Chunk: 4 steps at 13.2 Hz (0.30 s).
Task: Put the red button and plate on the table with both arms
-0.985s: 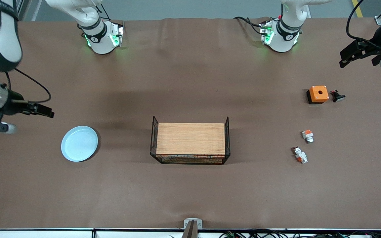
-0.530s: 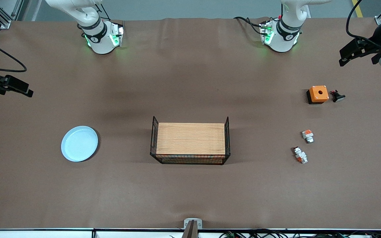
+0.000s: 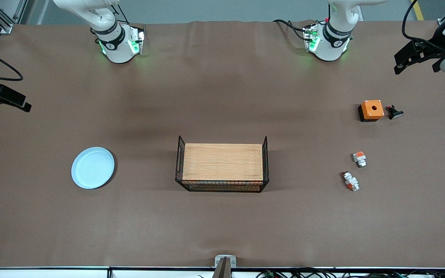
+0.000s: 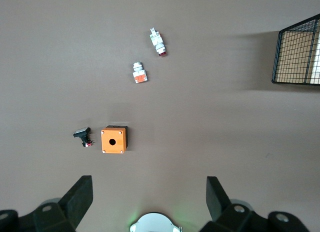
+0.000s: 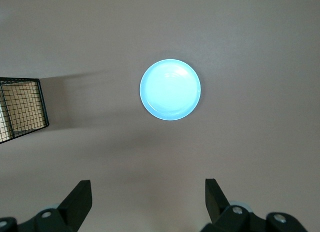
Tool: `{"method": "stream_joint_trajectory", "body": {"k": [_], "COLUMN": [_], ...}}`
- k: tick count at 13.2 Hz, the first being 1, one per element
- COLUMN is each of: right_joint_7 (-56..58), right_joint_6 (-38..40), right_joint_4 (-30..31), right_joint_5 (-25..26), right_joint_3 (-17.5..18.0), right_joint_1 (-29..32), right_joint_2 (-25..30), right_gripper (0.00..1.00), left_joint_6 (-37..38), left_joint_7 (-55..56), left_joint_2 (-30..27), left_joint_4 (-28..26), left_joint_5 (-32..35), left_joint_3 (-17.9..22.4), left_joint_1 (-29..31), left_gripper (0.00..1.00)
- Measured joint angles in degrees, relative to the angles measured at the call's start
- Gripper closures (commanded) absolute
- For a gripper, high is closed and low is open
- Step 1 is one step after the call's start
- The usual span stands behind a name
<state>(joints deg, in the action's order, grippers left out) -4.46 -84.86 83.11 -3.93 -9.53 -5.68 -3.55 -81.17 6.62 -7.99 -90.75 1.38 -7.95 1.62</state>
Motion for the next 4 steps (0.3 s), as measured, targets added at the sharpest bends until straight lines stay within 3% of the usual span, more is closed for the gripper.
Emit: {"method": "stream_joint_trajectory", "body": {"k": [4], "right_joint_7": [0.0], "right_joint_6": [0.1], "right_joint_4": [0.0], "right_joint_5": [0.4], "right_joint_3": [-0.2], "right_joint_1": [0.2], "right_joint_2": [0.0], "right_gripper": [0.0], "left_joint_6": [0.0], "left_joint_7": [0.0], "left_joint_2": [0.0], "left_joint_4": [0.0], "left_joint_5": [0.0], "left_joint_3": [0.0], "left_joint_1": [0.0], "left_gripper": [0.0]}}
